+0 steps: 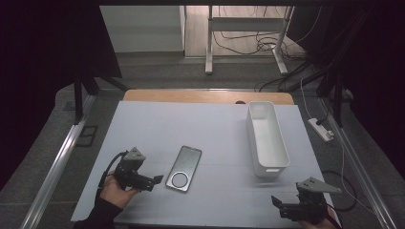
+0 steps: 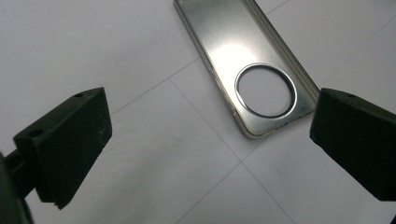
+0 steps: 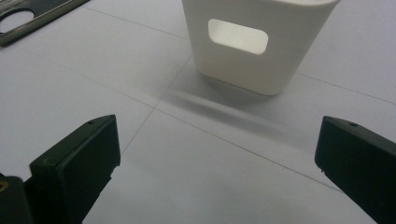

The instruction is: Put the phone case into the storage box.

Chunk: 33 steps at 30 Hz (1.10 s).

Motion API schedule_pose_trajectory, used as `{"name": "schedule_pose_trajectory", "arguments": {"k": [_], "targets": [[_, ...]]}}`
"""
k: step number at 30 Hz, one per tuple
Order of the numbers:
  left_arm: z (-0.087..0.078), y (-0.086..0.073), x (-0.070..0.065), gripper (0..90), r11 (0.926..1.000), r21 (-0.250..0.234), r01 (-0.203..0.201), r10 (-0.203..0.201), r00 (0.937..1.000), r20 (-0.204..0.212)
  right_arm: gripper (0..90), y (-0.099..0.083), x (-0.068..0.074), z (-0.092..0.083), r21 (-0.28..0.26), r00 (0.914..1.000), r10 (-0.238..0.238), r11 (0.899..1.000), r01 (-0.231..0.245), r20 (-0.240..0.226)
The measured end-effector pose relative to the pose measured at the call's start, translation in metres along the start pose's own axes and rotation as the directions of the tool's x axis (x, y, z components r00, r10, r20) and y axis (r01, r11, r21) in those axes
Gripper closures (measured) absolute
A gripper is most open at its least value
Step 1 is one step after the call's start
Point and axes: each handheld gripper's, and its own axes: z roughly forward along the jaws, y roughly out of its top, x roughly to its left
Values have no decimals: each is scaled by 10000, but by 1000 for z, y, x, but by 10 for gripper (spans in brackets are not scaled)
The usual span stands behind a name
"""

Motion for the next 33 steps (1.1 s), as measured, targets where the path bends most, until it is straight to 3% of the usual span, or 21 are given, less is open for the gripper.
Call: {"name": "schedule_pose_trajectory", "arguments": {"k": [8,23,33], "targets": [[11,14,-2,0,9989,270,-379,376,9992,129,6,0,-1,0,-16,10000,76,10000,-76,-33],[33,40,-7,0,9966,488,-668,645,9968,472,8,0,-1,0,-36,10000,65,10000,-66,-64],[47,51,-15,38,9936,783,-812,794,9965,262,9,0,-1,0,-21,10000,63,10000,-63,-63]]}}
